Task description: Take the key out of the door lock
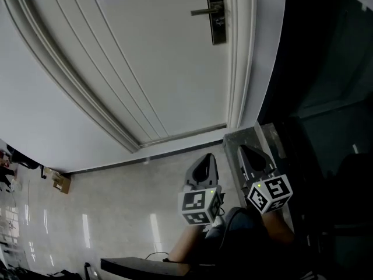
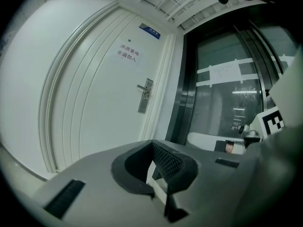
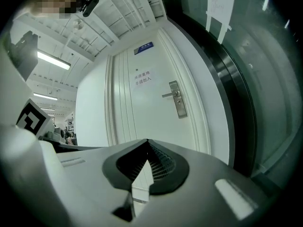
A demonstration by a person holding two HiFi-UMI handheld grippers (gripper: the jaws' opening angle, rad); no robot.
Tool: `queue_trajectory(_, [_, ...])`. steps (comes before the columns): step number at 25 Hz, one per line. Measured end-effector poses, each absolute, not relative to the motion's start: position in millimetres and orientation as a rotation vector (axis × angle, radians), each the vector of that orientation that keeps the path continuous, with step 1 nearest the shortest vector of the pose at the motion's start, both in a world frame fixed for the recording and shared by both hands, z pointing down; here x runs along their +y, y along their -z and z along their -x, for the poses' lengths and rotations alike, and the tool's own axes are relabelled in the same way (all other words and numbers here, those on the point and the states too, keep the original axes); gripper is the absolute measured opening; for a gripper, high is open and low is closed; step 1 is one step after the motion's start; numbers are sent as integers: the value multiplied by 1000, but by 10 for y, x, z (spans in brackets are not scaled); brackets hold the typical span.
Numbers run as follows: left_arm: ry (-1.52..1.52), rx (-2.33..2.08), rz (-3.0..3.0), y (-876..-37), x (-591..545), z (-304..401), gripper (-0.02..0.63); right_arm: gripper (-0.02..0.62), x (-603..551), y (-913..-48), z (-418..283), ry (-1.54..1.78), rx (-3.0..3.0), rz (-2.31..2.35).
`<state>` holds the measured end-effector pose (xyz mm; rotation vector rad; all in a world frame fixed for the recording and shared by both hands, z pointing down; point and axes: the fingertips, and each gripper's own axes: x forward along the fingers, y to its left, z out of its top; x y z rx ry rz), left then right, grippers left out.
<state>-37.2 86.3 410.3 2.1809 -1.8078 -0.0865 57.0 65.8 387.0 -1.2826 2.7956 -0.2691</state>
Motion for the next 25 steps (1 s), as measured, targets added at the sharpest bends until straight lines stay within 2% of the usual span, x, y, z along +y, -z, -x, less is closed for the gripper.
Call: queue_trajectory(25, [185,-1945,-2104,-3881,-1861,711,0,0,-2147,-3702,-218,221,2837,1172])
